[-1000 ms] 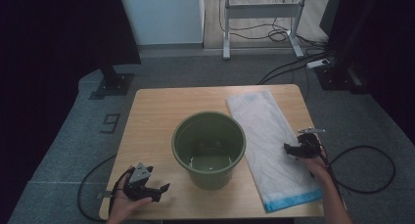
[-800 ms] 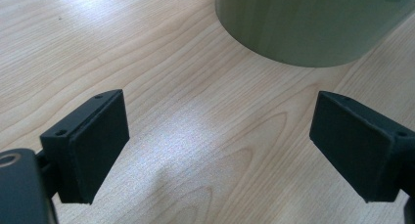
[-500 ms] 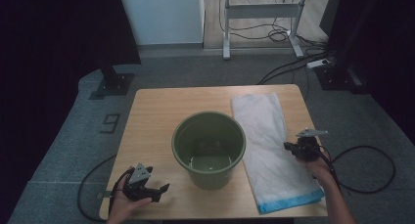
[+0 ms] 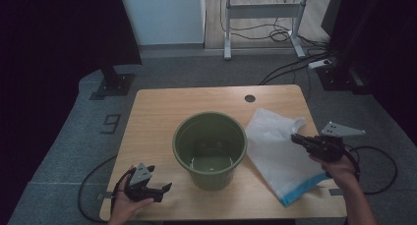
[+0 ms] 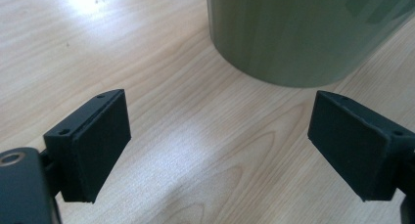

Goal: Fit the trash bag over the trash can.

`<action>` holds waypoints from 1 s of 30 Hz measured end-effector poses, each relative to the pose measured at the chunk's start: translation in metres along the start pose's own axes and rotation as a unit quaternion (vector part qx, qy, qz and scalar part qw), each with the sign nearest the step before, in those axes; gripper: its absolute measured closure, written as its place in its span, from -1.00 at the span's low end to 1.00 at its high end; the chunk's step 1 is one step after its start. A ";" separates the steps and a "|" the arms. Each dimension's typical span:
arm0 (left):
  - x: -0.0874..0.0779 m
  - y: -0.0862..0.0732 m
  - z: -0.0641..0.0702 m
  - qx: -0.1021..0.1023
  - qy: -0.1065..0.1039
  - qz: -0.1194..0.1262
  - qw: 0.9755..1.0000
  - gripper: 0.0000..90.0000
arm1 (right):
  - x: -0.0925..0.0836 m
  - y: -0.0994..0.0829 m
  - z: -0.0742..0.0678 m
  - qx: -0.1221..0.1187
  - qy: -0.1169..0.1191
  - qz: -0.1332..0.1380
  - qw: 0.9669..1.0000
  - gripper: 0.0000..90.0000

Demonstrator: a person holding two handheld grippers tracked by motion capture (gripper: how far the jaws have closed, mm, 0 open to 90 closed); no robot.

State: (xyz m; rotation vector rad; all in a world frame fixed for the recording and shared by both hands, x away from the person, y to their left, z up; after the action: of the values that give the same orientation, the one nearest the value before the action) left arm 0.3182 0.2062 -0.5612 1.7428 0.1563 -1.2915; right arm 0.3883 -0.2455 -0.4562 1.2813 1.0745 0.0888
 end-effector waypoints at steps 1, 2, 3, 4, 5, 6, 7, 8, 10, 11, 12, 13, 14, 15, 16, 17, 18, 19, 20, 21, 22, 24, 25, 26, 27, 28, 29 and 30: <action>-0.002 0.001 0.000 0.001 0.001 0.002 1.000 -0.81 | -0.004 0.004 -0.004 -0.003 0.003 0.005 1.000 0.98; -0.003 0.002 0.001 0.002 0.003 0.003 1.000 -0.81 | -0.009 0.009 -0.007 -0.007 0.007 0.009 1.000 0.98; -0.003 0.002 0.001 0.002 0.003 0.003 1.000 -0.81 | -0.009 0.009 -0.007 -0.007 0.007 0.009 1.000 0.98; -0.007 0.006 0.002 0.004 0.004 0.009 1.000 -0.81 | -0.018 0.017 -0.014 -0.012 0.010 0.014 1.000 0.98; -0.007 0.006 0.002 0.004 0.004 0.009 1.000 -0.81 | -0.021 0.020 -0.016 -0.015 0.011 0.015 1.000 0.98; -0.009 0.007 0.003 0.006 0.005 0.011 1.000 -0.81 | -0.025 0.024 -0.020 -0.017 0.013 0.019 1.000 0.98; -0.011 0.010 0.004 0.007 0.006 0.014 1.000 -0.81 | -0.030 0.028 -0.024 -0.019 0.015 0.024 0.999 0.98; -0.012 0.011 0.005 0.008 0.008 0.015 1.000 -0.81 | -0.034 0.032 -0.027 -0.022 0.017 0.029 0.999 0.98; -0.014 0.013 0.005 0.009 0.011 0.017 1.000 -0.81 | -0.044 0.040 -0.035 -0.031 0.021 0.039 0.999 0.98; -0.015 0.014 0.005 0.011 0.012 0.018 1.000 -0.81 | -0.049 0.043 -0.039 -0.034 0.023 0.044 0.998 0.98; -0.015 0.014 0.005 0.011 0.012 0.018 1.000 -0.81 | -0.055 0.047 -0.043 -0.038 0.026 0.048 0.998 0.98; -0.017 0.016 0.005 0.012 0.014 0.020 1.000 -0.81 | -0.060 0.051 -0.047 -0.043 0.029 0.055 0.997 0.98; -0.021 0.019 0.005 0.014 0.017 0.025 0.999 -0.80 | -0.065 0.054 -0.051 -0.046 0.032 0.059 0.997 0.98; -0.021 0.019 0.005 0.014 0.017 0.025 0.999 -0.80 | -0.069 0.057 -0.055 -0.051 0.034 0.064 0.996 0.98; -0.027 0.023 0.005 0.016 0.020 0.032 0.999 -0.80 | -0.069 0.057 -0.055 -0.051 0.034 0.064 0.996 0.98; -0.027 0.023 0.005 0.016 0.020 0.032 0.999 -0.80 | -0.080 0.064 -0.063 -0.061 0.039 0.072 0.995 0.98; -0.029 0.026 0.005 0.016 0.020 0.037 0.999 -0.80 | -0.080 0.064 -0.063 -0.061 0.039 0.072 0.995 0.98; -0.032 0.028 0.005 0.016 0.021 0.041 0.999 -0.79 | -0.088 0.070 -0.069 -0.068 0.043 0.077 0.994 0.98; -0.035 0.030 0.005 0.016 0.023 0.045 0.999 -0.79 | -0.088 0.070 -0.069 -0.068 0.043 0.077 0.994 0.98; -0.041 0.034 0.004 0.014 0.027 0.054 0.998 -0.78 | -0.096 0.077 -0.075 -0.073 0.049 0.082 0.993 0.98; -0.041 0.034 0.004 0.014 0.027 0.054 0.998 -0.77 | -0.096 0.077 -0.075 -0.073 0.049 0.082 0.993 0.98; -0.046 0.038 0.004 0.015 0.028 0.062 0.998 -0.76 | -0.102 0.082 -0.080 -0.078 0.055 0.087 0.992 0.98; -0.048 0.039 0.005 0.015 0.028 0.065 0.997 -0.76 | -0.104 0.085 -0.083 -0.080 0.058 0.090 0.991 0.98; -0.050 0.041 0.005 0.015 0.028 0.068 0.997 -0.76 | -0.106 0.088 -0.085 -0.082 0.060 0.092 0.991 0.98; -0.052 0.042 0.005 0.015 0.028 0.069 0.997 -0.75 | -0.107 0.090 -0.087 -0.084 0.061 0.093 0.990 0.98; -0.054 0.044 0.005 0.016 0.028 0.072 0.997 -0.75 | -0.108 0.092 -0.088 -0.085 0.063 0.093 0.990 0.98; -0.056 0.046 0.006 0.016 0.027 0.073 0.997 -0.74 | -0.110 0.097 -0.091 -0.088 0.063 0.095 0.990 0.98; -0.057 0.047 0.006 0.016 0.027 0.075 0.997 -0.74 | -0.110 0.097 -0.091 -0.088 0.063 0.095 0.990 0.98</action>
State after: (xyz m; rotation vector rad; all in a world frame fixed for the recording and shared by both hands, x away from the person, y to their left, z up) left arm 0.3164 0.1986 -0.4872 1.7826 0.0340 -1.1444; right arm 0.3141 -0.2109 -0.3047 1.2277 1.0247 0.4050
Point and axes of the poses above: each handheld gripper's, and its own axes: x roughly forward along the jaws, y roughly out of its top, z roughly to its right, the point moved 10 cm from there along x, roughly forward along the jaws, and after that the axes turned 14 degrees about -z, right-handed, at the moved point
